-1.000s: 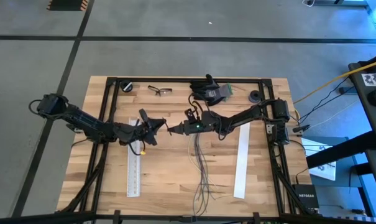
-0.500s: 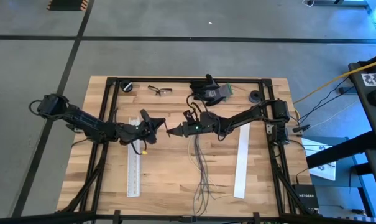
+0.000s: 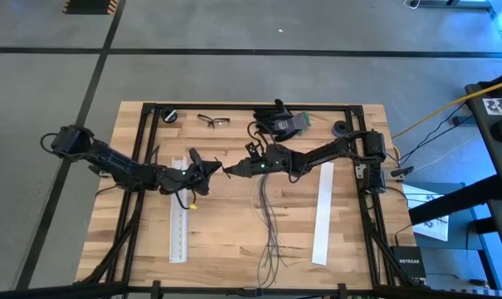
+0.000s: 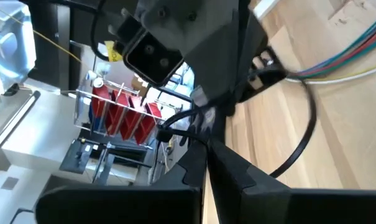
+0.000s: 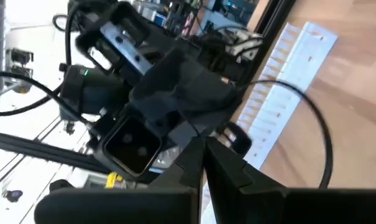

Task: Ziptie cables
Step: Close the zip tie

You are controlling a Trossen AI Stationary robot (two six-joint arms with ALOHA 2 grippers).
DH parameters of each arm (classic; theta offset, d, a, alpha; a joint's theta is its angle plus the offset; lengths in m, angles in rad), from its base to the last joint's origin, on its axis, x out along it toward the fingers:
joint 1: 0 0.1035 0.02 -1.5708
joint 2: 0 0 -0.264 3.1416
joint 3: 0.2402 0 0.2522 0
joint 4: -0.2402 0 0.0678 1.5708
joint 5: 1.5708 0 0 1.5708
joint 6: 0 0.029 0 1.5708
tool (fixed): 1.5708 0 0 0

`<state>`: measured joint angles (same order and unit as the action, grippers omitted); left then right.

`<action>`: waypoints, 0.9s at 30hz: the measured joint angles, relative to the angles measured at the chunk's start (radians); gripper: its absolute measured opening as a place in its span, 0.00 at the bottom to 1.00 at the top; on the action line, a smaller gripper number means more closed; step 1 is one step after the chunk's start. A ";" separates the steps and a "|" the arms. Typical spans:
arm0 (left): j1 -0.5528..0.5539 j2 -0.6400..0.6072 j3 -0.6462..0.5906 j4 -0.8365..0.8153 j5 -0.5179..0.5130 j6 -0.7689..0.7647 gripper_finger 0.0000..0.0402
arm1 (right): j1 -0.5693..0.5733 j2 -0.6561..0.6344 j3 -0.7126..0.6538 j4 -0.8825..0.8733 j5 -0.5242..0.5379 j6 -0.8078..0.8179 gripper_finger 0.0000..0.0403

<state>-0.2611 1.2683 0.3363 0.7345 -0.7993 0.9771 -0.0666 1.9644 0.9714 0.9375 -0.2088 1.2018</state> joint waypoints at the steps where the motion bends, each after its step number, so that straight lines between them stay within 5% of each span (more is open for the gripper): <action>1: 0.006 0.004 0.000 -0.001 -0.011 -0.002 0.00 | 0.008 0.000 0.000 0.000 -0.010 0.000 0.00; 17: -0.002 0.046 0.004 -0.006 -0.004 -0.055 0.00 | -0.016 0.005 0.027 -0.022 -0.018 -0.054 0.00; 27: 0.000 0.046 0.006 0.015 0.005 -0.263 0.00 | -0.029 0.004 0.026 -0.021 -0.322 -0.242 0.02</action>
<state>-0.2606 1.3148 0.3420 0.7493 -0.7940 0.7143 -0.0956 1.9682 0.9977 0.9168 -0.5304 0.9603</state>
